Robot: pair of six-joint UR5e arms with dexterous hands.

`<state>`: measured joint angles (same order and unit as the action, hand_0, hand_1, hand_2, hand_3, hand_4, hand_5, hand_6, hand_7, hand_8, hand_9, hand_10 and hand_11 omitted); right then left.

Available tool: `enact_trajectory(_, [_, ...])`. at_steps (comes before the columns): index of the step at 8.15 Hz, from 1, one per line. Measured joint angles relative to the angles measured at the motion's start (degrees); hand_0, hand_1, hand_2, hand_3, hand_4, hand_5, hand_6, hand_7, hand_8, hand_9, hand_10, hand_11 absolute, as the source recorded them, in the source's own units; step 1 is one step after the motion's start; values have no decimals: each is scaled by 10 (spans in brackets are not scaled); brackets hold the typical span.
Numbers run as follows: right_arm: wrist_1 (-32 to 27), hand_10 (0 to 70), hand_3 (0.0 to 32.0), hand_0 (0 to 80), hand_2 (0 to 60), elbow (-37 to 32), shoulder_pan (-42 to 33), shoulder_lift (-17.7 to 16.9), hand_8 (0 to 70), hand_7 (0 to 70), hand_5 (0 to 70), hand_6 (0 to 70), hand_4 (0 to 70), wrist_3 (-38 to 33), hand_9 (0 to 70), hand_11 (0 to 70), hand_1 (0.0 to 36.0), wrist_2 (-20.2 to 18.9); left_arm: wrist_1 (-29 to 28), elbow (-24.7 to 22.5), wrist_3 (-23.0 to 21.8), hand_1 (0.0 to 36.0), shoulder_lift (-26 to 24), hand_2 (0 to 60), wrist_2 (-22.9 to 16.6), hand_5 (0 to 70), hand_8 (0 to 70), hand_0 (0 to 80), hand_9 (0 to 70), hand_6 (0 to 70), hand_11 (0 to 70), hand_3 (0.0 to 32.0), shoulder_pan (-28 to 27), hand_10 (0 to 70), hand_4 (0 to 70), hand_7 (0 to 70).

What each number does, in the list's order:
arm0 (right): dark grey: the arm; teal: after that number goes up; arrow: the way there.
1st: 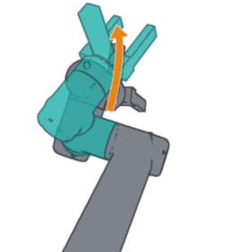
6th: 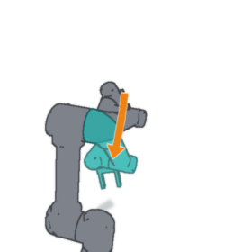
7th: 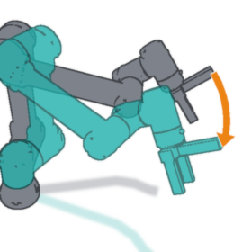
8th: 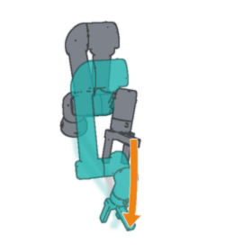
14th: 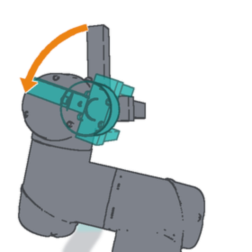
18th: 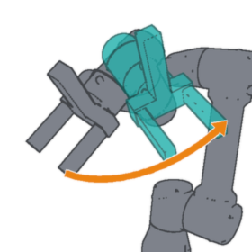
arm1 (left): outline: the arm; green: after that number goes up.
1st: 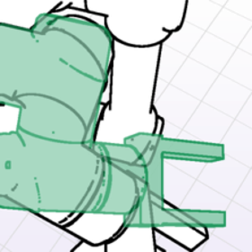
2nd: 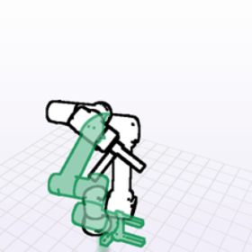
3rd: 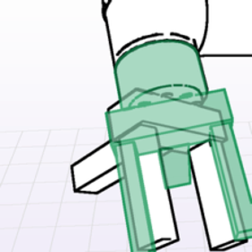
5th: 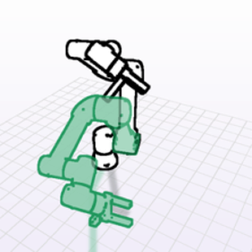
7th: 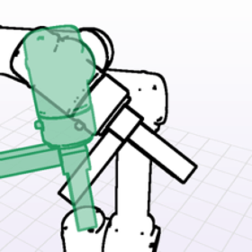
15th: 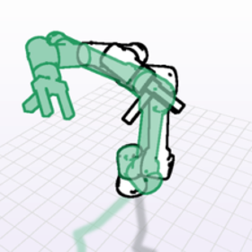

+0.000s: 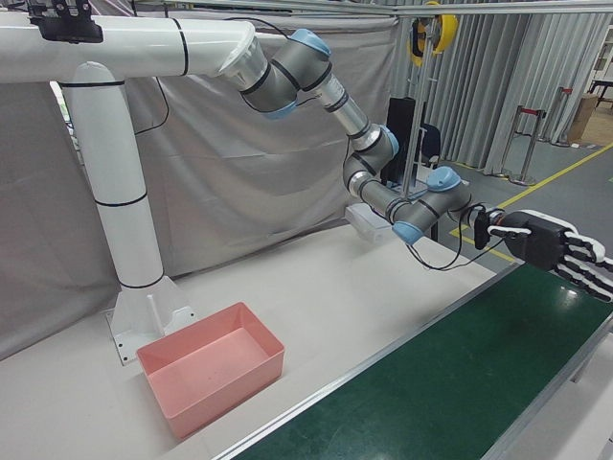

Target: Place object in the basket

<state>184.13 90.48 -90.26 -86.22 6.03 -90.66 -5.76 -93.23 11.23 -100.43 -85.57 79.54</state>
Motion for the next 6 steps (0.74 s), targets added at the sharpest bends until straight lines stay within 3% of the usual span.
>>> enact_trajectory(3, [0,0,0,0,0,0,1,0,0,0,0,0,0,0,0,0,0,0,9,4,3,57,0,0,-1,264,54,496,55,0,0,58,-65,0,37,34])
enact_trajectory(4, [0,0,0,0,0,0,1,0,0,0,0,0,0,0,0,0,0,0,7,8,4,60,0,0,0,251,48,498,44,0,0,110,-74,0,22,29])
enact_trajectory(6, [0,0,0,0,0,0,1,0,0,0,0,0,0,0,0,0,0,0,-1,16,4,55,0,0,0,240,28,498,8,0,0,144,-77,0,0,19])
